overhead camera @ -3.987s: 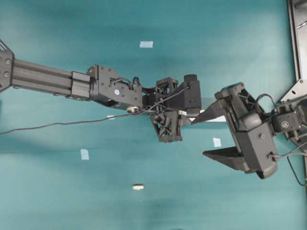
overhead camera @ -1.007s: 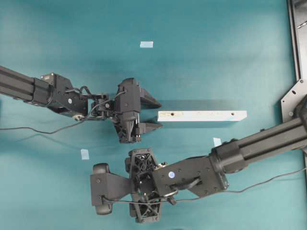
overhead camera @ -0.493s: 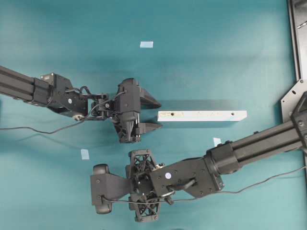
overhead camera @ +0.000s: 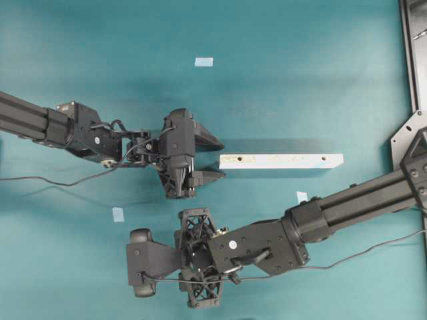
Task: Move the wooden board into place and insert the rod into its hole.
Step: 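Close the right gripper on the wooden dowel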
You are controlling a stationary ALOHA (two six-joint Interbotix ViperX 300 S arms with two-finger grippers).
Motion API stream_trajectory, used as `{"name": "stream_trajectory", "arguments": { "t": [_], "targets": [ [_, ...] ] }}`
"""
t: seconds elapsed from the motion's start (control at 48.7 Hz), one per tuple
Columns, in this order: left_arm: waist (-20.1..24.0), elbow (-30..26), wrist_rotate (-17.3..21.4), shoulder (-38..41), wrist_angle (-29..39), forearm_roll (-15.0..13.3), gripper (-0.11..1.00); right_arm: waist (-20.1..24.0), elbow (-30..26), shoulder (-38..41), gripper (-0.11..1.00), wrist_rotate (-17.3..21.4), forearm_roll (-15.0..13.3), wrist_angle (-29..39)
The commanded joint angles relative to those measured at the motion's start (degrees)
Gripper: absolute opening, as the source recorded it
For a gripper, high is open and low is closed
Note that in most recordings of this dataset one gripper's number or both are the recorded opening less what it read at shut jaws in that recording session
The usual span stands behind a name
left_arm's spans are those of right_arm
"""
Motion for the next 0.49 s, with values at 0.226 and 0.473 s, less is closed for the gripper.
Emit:
{"name": "stream_trajectory", "arguments": {
  "t": [0.226, 0.473],
  "targets": [
    [0.3, -0.2, 0.4, -1.5, -0.4, 0.1, 0.74, -0.2, 0.5, -1.1, 0.35, 0.2, -0.1, -0.9],
    [0.3, -0.2, 0.4, -1.5, -0.4, 0.1, 0.74, -0.2, 0.9, -1.2, 0.32, 0.2, -0.1, -1.2]
  ]
}}
